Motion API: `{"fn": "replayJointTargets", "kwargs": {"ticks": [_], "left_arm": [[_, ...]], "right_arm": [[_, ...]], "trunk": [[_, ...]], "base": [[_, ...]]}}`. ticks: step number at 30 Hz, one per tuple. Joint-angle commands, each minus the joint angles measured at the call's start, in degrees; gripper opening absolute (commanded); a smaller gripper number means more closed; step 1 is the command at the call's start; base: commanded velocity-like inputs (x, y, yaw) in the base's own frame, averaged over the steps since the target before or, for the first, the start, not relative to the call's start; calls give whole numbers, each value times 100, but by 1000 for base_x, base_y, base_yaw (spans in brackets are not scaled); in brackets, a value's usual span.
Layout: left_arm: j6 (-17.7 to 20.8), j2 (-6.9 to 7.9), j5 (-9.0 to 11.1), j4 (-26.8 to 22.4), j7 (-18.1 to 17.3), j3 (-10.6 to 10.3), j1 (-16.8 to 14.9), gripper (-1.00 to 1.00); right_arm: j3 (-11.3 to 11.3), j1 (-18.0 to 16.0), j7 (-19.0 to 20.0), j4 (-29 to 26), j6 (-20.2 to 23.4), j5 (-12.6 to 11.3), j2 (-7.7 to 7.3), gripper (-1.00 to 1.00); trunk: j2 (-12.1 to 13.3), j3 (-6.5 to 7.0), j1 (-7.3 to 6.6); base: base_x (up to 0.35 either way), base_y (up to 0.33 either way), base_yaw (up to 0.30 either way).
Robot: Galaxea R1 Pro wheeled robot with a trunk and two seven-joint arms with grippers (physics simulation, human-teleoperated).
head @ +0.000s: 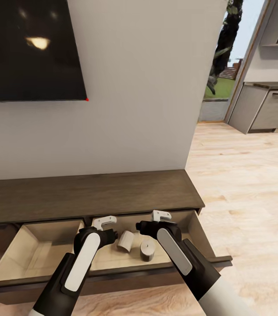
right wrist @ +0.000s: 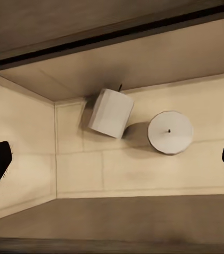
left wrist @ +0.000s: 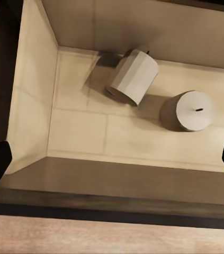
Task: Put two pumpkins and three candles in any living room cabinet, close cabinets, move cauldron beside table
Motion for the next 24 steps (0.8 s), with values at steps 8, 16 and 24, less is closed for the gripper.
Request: {"fn": "replayJointTargets", "kwargs": {"ticks": [8,16,24], "left_arm": [[11,9,49,-5,60,-4,-4,100],[11,15,51,-5,60,-8,-4,100],[11,9,53,3,60,-4,-13,100]], "right_arm": [[5,-5,-59,15,11,-100,-8,100],[5,-5,-61,11,4,-96,-3,100],[5,-5,-66,9,13,-96,-34,100]], "trunk": [[320,139,-177],[641,283,-353],[962,426,-528]], "base": [[0,0,0],[0,0,0],[0,0,0]]}}
